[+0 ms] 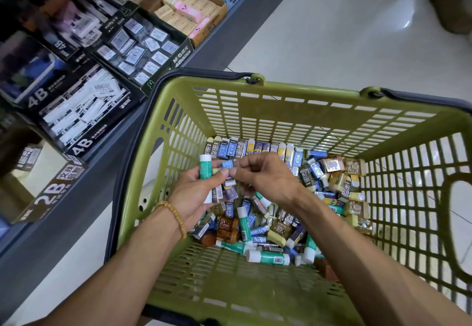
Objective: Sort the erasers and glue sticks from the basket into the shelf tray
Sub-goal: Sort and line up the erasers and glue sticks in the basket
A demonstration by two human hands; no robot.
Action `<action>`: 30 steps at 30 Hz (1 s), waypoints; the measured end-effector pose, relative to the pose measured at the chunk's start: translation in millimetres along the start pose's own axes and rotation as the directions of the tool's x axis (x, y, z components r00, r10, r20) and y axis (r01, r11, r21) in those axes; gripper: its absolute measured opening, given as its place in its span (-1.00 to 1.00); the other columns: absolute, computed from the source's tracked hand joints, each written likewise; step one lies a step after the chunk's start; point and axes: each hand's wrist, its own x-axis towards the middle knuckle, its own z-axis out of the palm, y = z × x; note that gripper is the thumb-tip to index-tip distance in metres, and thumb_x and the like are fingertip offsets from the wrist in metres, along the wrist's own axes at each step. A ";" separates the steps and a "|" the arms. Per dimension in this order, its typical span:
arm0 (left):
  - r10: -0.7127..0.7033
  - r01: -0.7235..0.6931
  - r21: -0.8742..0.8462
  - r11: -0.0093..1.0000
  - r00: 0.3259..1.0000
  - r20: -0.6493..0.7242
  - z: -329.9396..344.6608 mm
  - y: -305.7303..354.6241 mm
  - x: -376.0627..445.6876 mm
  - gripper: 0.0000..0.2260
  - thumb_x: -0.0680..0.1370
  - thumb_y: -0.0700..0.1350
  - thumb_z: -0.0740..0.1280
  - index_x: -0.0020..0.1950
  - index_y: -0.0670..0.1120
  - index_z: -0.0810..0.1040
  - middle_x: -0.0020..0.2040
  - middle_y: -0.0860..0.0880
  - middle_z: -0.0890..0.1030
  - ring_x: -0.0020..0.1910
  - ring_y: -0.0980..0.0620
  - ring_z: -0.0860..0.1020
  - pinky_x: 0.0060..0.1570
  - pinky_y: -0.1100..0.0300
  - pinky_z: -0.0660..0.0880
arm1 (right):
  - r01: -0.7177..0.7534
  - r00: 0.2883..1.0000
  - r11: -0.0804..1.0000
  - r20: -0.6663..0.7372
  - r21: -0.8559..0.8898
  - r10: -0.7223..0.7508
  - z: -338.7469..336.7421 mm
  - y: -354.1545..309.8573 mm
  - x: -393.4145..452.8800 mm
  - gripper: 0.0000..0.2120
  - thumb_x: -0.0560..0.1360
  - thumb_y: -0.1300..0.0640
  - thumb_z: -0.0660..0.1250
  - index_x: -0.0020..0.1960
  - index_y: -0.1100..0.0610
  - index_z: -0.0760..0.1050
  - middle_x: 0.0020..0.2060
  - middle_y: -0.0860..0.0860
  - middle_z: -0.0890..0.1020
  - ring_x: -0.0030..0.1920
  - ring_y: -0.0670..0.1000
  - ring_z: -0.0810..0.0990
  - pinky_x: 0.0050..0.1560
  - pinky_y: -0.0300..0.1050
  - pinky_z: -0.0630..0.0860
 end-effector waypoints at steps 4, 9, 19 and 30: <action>-0.009 0.009 0.057 0.998 1.000 0.003 1.1 -1.0 0.7 -0.81 0.46 -0.26 0.43 0.02 -0.05 0.68 0.05 -0.11 0.68 0.20 -0.15 0.56 0.22 -0.24 0.47 | -0.079 0.997 0.997 -0.012 0.025 0.079 2.4 0.6 -0.7 -0.91 0.54 0.32 0.37 -0.14 0.30 0.57 -0.42 0.10 0.55 -0.44 -0.01 0.50 -0.39 -0.23 0.50; 0.034 -0.025 0.108 0.994 0.996 -0.078 0.9 -5.3 6.8 -0.76 0.44 -0.34 0.44 0.03 -0.09 0.65 0.05 -0.14 0.68 0.11 -0.13 0.61 0.23 -0.16 0.48 | -0.150 0.974 0.969 -0.139 0.196 0.179 1.4 6.4 6.4 -0.86 0.55 0.32 0.33 -0.19 0.23 0.52 -0.44 0.04 0.53 -0.43 0.00 0.51 -0.39 -0.18 0.49; 0.055 -0.043 0.105 0.994 0.992 -0.115 -2.2 -6.9 11.8 -0.75 0.40 -0.34 0.47 0.00 -0.08 0.66 -0.02 -0.12 0.69 0.05 -0.14 0.63 0.22 -0.16 0.49 | -0.226 0.852 0.928 -0.522 -0.297 0.041 -8.8 19.3 65.1 -0.85 0.52 0.11 0.43 -0.19 0.14 0.63 -0.33 0.04 0.67 -0.33 0.02 0.65 -0.30 -0.18 0.60; 0.049 -0.051 -0.035 0.998 0.997 -0.063 0.7 -0.1 6.5 -0.82 0.48 -0.31 0.41 0.05 -0.12 0.62 0.06 -0.14 0.65 0.15 -0.11 0.58 0.15 -0.02 0.53 | -0.007 0.996 0.982 0.083 -0.189 0.023 -1.5 -11.6 6.4 -0.96 0.51 0.27 0.43 -0.07 0.25 0.62 -0.31 0.13 0.63 -0.35 -0.01 0.54 -0.38 -0.26 0.47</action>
